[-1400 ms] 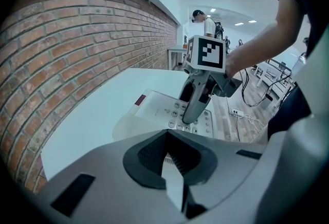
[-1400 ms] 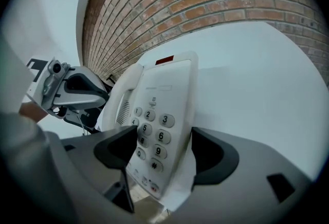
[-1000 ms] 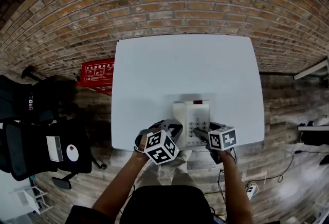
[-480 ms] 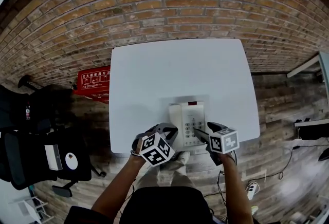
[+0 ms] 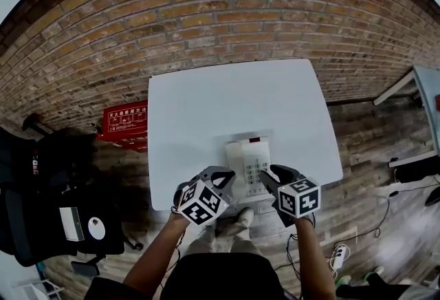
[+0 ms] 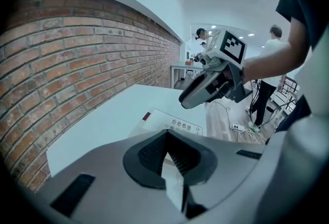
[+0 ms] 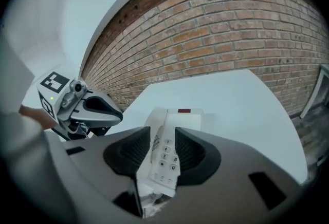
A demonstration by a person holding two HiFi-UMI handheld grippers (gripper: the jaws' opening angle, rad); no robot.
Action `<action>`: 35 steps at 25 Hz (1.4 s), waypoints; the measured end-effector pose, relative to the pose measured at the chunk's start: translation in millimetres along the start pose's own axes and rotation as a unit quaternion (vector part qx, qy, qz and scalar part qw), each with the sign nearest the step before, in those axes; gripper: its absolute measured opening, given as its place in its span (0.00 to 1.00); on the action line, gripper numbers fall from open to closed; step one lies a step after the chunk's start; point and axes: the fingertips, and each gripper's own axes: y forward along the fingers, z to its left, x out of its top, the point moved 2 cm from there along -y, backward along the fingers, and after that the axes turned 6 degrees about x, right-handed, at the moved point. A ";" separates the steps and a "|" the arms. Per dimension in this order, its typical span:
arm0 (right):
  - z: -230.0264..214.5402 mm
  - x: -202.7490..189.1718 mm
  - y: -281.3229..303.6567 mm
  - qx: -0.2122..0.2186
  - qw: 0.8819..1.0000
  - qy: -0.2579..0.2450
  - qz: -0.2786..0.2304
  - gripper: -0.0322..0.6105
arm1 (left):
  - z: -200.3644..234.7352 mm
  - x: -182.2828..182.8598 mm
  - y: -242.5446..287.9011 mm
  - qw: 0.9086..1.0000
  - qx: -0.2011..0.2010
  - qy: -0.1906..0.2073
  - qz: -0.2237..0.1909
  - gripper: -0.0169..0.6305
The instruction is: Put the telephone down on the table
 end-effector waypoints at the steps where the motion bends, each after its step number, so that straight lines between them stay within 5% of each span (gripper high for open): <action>1: 6.4 4.4 -4.2 -0.003 1.000 -0.008 -0.008 0.28 | 0.1 2.8 -4.4 1.000 0.001 0.001 -0.006 0.04; 8: 48.3 37.7 -37.7 -0.037 0.995 -0.052 -0.082 0.10 | -1.0 33.9 -35.3 0.997 0.006 0.031 -0.064 0.04; 27: 157.7 94.3 -111.5 -0.104 0.953 -0.117 -0.259 0.07 | -4.0 93.8 -140.9 0.978 0.008 0.044 -0.203 0.04; 35: 196.4 98.4 -124.4 -0.132 0.936 -0.146 -0.293 0.07 | -7.5 108.2 -184.1 0.964 -0.003 0.031 -0.264 0.04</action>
